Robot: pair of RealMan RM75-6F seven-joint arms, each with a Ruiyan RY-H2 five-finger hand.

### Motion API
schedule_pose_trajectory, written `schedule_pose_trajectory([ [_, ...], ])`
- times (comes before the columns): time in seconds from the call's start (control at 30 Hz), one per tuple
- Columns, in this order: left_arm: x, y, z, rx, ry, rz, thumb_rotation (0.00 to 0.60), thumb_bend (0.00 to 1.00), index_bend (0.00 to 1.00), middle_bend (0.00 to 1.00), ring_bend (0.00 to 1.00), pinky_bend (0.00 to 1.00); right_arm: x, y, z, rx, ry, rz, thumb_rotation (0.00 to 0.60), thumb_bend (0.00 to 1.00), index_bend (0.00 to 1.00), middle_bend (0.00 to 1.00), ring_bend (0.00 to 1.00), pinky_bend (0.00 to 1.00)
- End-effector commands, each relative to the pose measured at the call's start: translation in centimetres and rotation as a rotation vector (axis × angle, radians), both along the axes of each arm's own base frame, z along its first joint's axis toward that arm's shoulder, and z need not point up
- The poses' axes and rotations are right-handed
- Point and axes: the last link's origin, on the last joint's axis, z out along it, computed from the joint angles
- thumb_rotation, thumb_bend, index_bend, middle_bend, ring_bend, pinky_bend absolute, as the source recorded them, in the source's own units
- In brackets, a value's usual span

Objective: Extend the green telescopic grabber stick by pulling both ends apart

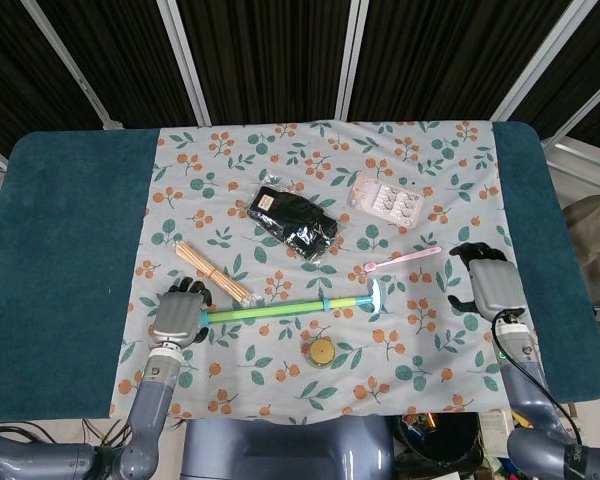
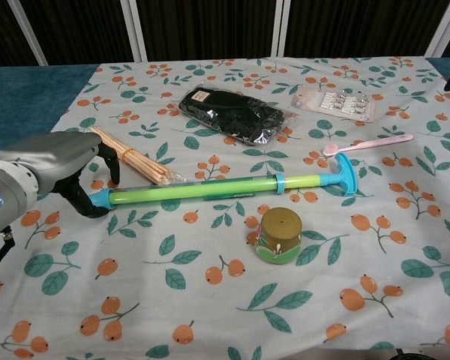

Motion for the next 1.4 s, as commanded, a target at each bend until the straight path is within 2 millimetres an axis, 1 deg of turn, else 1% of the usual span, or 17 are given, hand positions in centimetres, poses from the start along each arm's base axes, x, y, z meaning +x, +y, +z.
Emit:
schedule_pose_trajectory([
  [0.03,0.1,0.0,-0.3,-0.002,-0.003,0.002,0.6,0.25,0.44,0.25,0.13,0.29,0.0,0.0,0.1,-0.003,-0.001,-0.001,0.6,0.13,0.28,0.2,0.15,0.21],
  [0.33,0.0,0.0,-0.8,-0.01,0.004,0.008,0.6,0.26,0.46,0.26,0.13,0.29,-0.3,0.0,0.4,-0.006,-0.001,-0.008,0.6,0.13,0.28,0.2,0.15,0.21],
  [0.43,0.0,0.0,-1.0,-0.012,0.005,0.01,0.6,0.31,0.48,0.26,0.13,0.29,-0.4,0.0,0.3,-0.004,-0.001,-0.009,0.6,0.13,0.29,0.2,0.15,0.21],
  [0.5,0.0,0.0,-1.1,-0.012,0.002,0.011,0.6,0.36,0.5,0.27,0.13,0.29,-0.4,0.1,0.3,-0.003,-0.002,-0.009,0.6,0.13,0.29,0.2,0.15,0.21],
  [0.6,0.0,0.0,-1.1,-0.01,0.001,0.012,0.6,0.4,0.52,0.28,0.14,0.29,-0.4,0.0,0.3,-0.002,0.0,-0.009,0.6,0.13,0.29,0.2,0.15,0.21],
  [0.73,-0.1,0.1,-0.8,0.006,0.0,0.007,0.6,0.41,0.53,0.28,0.14,0.29,-0.3,0.0,0.3,-0.002,-0.005,-0.011,0.6,0.14,0.31,0.2,0.15,0.21],
  [0.93,0.1,0.4,0.6,0.045,-0.019,0.013,0.6,0.41,0.53,0.28,0.14,0.29,0.3,-0.1,0.1,0.004,-0.03,-0.02,0.6,0.15,0.33,0.2,0.15,0.21],
  [1.07,0.2,0.4,1.3,0.05,-0.022,0.013,0.6,0.41,0.53,0.28,0.14,0.29,1.0,-0.1,-0.8,0.024,-0.034,-0.023,0.6,0.15,0.35,0.2,0.15,0.21],
  [1.4,-0.1,0.4,2.3,0.047,-0.023,0.018,0.6,0.41,0.53,0.29,0.14,0.29,3.4,-0.1,-4.6,0.087,-0.058,-0.044,0.6,0.15,0.37,0.2,0.15,0.21],
])
